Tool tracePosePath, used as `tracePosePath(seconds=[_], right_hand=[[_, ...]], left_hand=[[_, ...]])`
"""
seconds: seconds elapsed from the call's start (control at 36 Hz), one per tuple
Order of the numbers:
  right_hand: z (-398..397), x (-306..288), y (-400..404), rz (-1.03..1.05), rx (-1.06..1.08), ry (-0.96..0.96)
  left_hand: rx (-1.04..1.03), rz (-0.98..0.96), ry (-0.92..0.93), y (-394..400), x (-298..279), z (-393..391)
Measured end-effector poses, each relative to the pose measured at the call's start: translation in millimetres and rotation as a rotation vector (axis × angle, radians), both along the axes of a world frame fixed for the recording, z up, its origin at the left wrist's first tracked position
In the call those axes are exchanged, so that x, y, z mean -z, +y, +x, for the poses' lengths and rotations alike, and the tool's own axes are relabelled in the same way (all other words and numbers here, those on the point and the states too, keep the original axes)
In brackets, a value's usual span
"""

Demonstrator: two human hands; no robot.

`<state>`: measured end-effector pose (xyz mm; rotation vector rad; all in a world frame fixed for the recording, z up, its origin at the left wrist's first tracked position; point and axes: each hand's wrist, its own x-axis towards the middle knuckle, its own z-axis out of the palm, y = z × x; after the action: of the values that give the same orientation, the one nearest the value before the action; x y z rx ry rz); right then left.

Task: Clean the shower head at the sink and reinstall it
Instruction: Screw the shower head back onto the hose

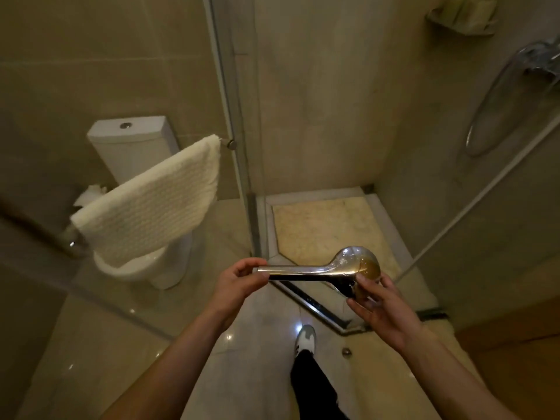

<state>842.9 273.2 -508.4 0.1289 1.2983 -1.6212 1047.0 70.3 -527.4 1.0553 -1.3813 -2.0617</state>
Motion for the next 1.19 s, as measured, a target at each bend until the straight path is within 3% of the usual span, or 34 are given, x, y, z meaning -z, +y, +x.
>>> tracePosePath(seconds=[0.28, 0.69, 0.97, 1.19], right_hand=[[-117, 4, -94, -0.009, 0.103, -0.025], [-301, -24, -232, -0.07, 0.286, 0.029], [-425, -27, -301, -0.09, 0.611, 0.134], [-509, -49, -325, -0.097, 0.863, 0.126]], left_hand=[[0.078, -0.004, -0.047, -106, 8, -137], [0.066, 0.151, 0.08, -240, -10, -349], [0.334, 0.304, 0.148, -342, 5, -560], [0.641, 0.241, 0.096, -385, -15, -698]])
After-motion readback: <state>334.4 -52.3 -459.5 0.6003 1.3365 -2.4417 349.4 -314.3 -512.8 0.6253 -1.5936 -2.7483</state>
